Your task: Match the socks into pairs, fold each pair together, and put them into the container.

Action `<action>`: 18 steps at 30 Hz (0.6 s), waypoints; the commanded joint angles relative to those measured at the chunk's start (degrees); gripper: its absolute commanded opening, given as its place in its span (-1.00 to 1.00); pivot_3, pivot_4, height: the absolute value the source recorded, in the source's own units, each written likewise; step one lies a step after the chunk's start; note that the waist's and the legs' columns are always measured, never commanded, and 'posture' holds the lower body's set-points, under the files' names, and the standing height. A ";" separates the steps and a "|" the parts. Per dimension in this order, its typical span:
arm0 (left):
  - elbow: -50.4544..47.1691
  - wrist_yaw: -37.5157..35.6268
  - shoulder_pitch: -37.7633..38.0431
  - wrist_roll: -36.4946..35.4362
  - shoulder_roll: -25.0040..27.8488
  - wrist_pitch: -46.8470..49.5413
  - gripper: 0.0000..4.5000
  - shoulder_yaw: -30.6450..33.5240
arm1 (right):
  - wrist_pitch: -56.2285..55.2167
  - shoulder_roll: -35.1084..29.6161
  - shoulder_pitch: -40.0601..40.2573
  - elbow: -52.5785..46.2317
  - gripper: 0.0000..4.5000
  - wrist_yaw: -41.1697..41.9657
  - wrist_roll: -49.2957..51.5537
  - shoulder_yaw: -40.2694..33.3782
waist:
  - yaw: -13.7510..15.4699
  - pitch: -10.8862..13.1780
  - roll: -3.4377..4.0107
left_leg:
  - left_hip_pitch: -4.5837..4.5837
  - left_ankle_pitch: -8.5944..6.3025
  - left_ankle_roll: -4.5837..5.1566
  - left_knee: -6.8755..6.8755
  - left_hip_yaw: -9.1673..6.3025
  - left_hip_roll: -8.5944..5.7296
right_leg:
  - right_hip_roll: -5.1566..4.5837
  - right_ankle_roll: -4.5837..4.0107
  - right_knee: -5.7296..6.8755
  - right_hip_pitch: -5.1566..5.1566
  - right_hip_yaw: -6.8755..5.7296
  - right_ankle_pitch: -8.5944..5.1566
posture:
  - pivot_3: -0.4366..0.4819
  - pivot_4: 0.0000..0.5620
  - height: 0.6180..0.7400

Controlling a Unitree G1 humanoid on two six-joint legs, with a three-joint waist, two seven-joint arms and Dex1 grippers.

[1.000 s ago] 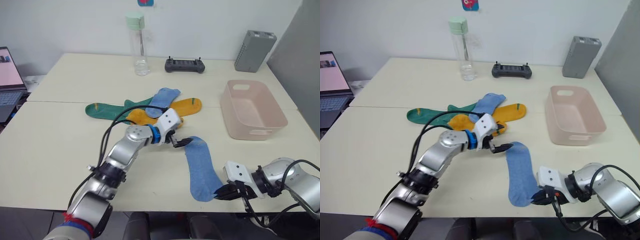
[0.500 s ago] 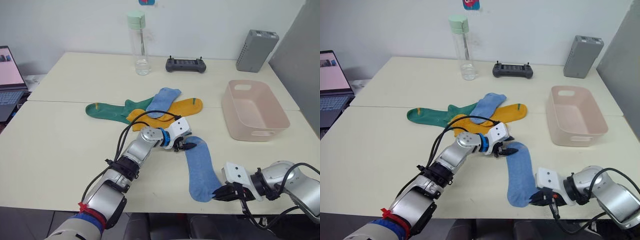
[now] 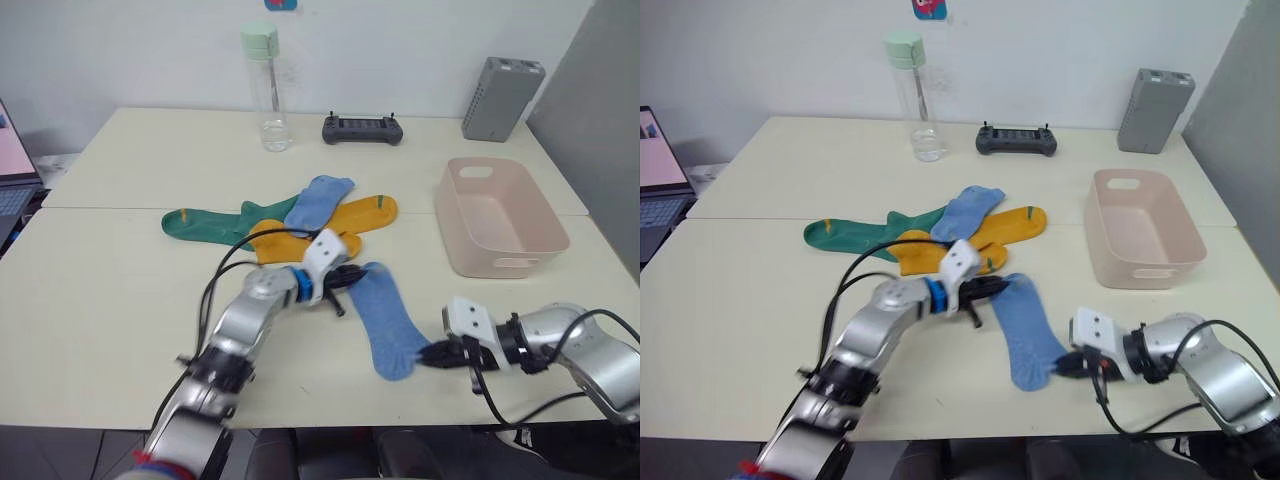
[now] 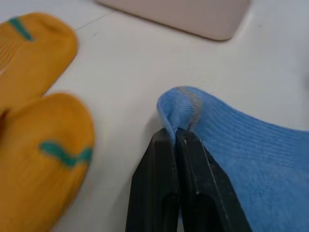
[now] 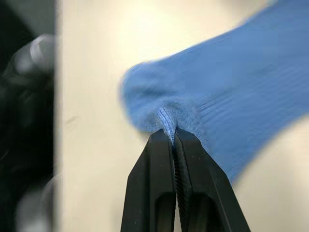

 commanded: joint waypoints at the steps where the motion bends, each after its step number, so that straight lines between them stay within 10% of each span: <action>1: -15.90 4.50 6.20 -4.48 1.97 9.84 -0.99 6.22 | -2.92 2.24 -3.27 3.21 -1.00 -0.71 -0.28 -1.38 | 0.00 0.01 0.01 | 0.00 0.00 0.00 0.00 -0.02 0.01 | 0.00 0.00 0.00 0.01 -0.03 0.00 | -0.05 -0.47 1.00; 14: -37.87 23.69 28.28 -7.38 -5.14 19.04 -0.99 19.45 | -16.04 7.24 -14.14 19.11 -1.00 6.44 -7.92 5.54 | 0.76 0.02 -0.01 | 0.13 0.00 0.00 0.25 0.07 -0.06 | -0.09 -0.26 -0.09 0.14 0.08 -0.13 | -0.05 -0.47 1.00; 18: -37.79 22.75 30.55 -9.76 -5.13 17.98 -0.57 18.79 | -15.04 6.62 -13.28 18.30 -0.54 6.86 -7.29 4.34 | 0.76 0.02 0.00 | 0.13 0.00 0.00 0.19 0.05 -0.04 | -0.07 -0.35 -0.06 0.13 0.06 -0.17 | -0.05 -0.47 1.00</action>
